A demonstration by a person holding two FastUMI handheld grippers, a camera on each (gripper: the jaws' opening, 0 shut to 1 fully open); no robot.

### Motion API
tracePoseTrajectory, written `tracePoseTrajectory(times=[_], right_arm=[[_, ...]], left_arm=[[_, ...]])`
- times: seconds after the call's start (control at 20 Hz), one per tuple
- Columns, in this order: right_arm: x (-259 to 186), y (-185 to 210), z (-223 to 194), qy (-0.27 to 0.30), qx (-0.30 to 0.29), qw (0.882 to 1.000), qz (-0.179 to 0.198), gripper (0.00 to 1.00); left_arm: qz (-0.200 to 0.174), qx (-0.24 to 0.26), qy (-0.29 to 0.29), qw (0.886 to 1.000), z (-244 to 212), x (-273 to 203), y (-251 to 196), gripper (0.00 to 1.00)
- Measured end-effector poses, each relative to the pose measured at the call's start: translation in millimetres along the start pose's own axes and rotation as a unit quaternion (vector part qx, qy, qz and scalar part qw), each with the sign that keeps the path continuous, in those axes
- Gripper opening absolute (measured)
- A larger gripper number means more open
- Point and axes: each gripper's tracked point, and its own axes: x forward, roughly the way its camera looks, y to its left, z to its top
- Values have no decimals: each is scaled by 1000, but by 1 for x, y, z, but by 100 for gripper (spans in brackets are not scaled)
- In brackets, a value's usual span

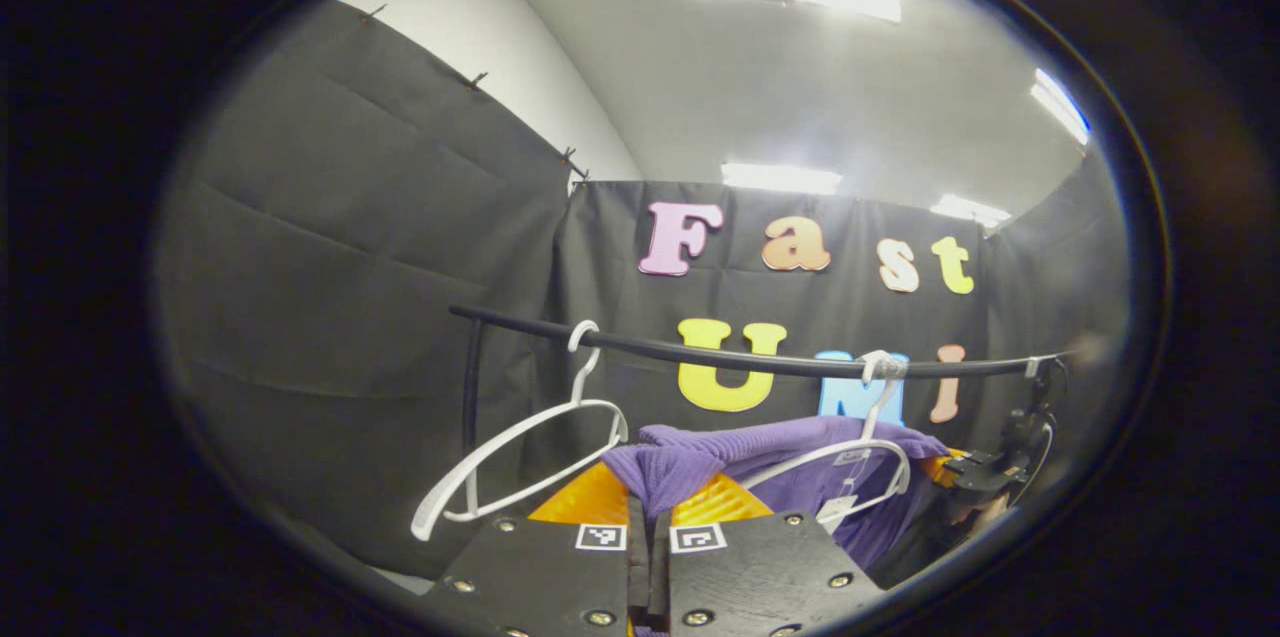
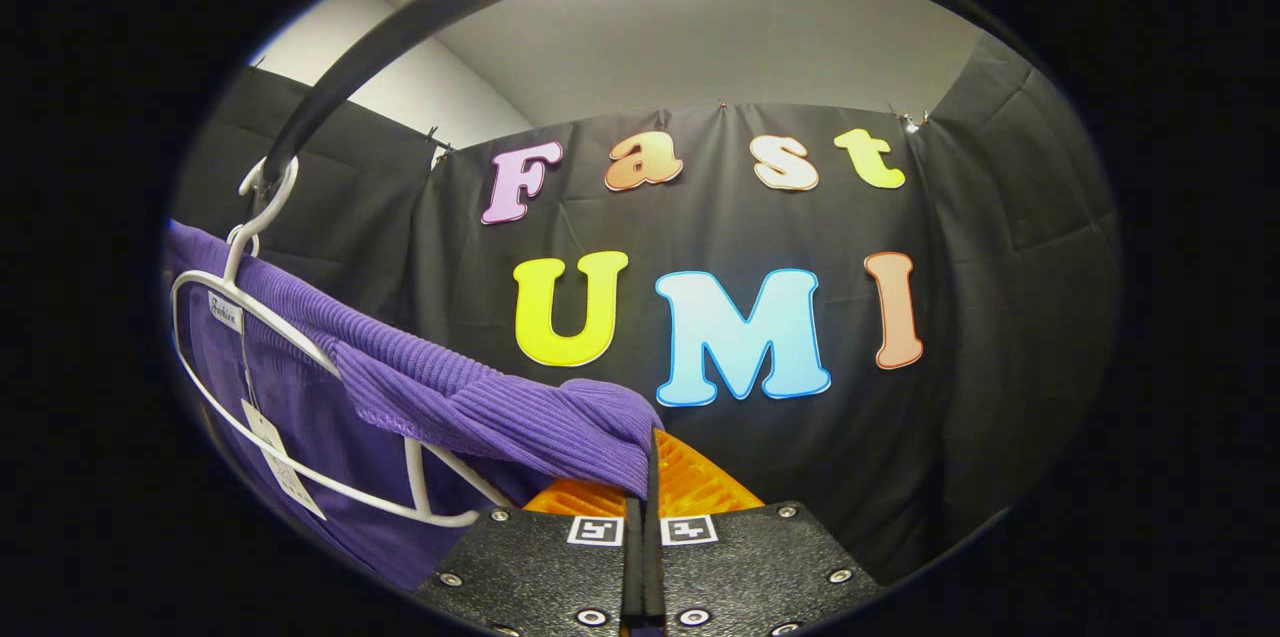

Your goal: Grasp the clothes on the hanger with both hands and then place them into the laundry hamper below.

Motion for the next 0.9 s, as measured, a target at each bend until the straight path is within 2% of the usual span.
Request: tracePoseTrajectory(times=[0.25,0.35,0.45,0.5,0.55,0.9], right_arm=[[3,1,-3,1,5,1000,7,0],[2,2,-2,-1,-1,1000,12,0],[1,3,-3,0,-9,1000,19,0],[1,3,-3,1,-11,1000,21,0],[0,3,-4,2,-13,1000,22,0],[4,5,-10,3,-24,1000,19,0]], left_arm=[[-19,-30,4,999,13,13,11,1],[-24,-26,8,999,20,16,15,0],[-31,-12,11,999,29,17,16,0],[-36,-1,13,999,30,17,14,4],[-41,9,18,999,29,18,13,2],[-81,56,64,993,-12,22,26,1]])
